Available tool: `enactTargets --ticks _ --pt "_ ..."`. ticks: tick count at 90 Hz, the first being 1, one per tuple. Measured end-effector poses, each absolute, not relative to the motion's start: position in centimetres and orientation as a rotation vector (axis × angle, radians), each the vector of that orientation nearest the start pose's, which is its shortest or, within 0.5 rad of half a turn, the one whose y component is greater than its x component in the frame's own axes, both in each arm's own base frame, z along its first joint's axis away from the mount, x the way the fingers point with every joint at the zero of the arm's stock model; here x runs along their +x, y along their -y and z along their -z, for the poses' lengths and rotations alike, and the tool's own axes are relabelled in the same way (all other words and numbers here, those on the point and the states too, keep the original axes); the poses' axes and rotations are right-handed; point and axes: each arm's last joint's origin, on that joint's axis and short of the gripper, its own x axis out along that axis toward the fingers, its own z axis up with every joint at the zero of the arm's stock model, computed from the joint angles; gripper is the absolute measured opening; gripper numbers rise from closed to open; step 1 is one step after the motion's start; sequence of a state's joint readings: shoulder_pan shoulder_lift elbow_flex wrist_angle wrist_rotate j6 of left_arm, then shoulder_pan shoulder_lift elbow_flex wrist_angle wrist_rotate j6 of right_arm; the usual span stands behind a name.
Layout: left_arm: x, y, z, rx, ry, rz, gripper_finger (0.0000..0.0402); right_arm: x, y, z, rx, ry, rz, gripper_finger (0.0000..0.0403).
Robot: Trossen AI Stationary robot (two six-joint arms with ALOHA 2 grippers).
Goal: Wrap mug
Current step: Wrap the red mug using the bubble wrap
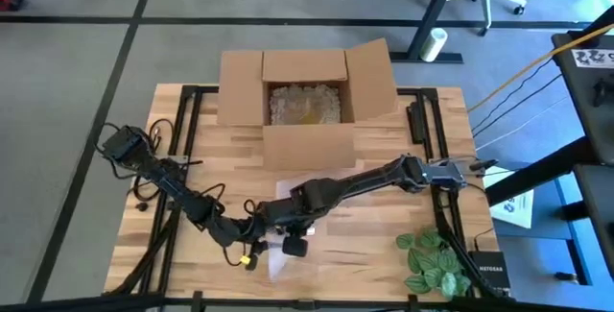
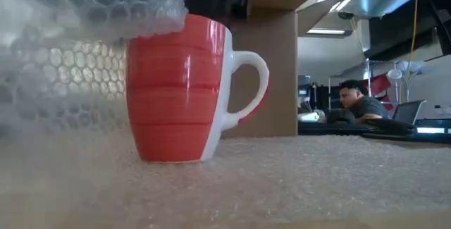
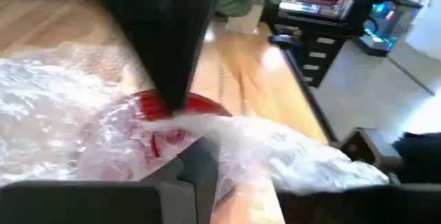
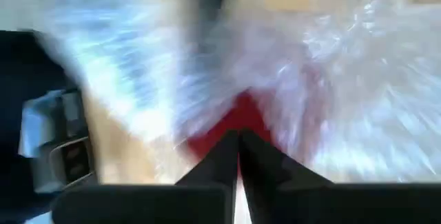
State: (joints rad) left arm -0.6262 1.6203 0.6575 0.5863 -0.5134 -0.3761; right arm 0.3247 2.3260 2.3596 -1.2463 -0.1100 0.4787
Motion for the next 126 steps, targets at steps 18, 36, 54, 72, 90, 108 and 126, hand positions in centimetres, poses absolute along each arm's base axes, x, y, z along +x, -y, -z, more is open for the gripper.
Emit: enactTargets --ticks 18,36,54,72,90,108,126 --pt "26.1 16.3 -16.4 -0.193 -0.341 0.022 0.0105 45.0 -17.6 -29.2 0.209 -1.104 -0.121 0.0" --pt "26.1 16.4 -16.6 -0.198 -0.32 0.029 0.0105 45.7 -17.9 -28.5 0.154 -1.044 -0.149 0.0" --pt "25.9 16.9 -16.9 -0.209 -0.289 0.053 0.0105 46.6 -17.2 -27.5 0.091 -1.025 -0.13 0.0" --pt "25.4 17.6 -17.1 -0.209 -0.29 0.082 0.0105 46.5 -16.6 -27.2 0.111 -1.068 -0.101 0.0" --pt "24.3 17.8 -18.9 -0.189 -0.272 0.109 0.0105 46.6 -16.7 -26.4 0.115 -1.107 -0.107 0.0" --pt "22.6 16.8 -19.8 -0.226 -0.385 0.044 0.0105 46.6 -16.8 -25.9 0.136 -1.138 -0.114 0.0" --pt "21.0 16.2 -19.7 -0.269 -0.5 -0.017 0.0105 46.6 -16.9 -25.4 0.14 -1.157 -0.117 0.0"
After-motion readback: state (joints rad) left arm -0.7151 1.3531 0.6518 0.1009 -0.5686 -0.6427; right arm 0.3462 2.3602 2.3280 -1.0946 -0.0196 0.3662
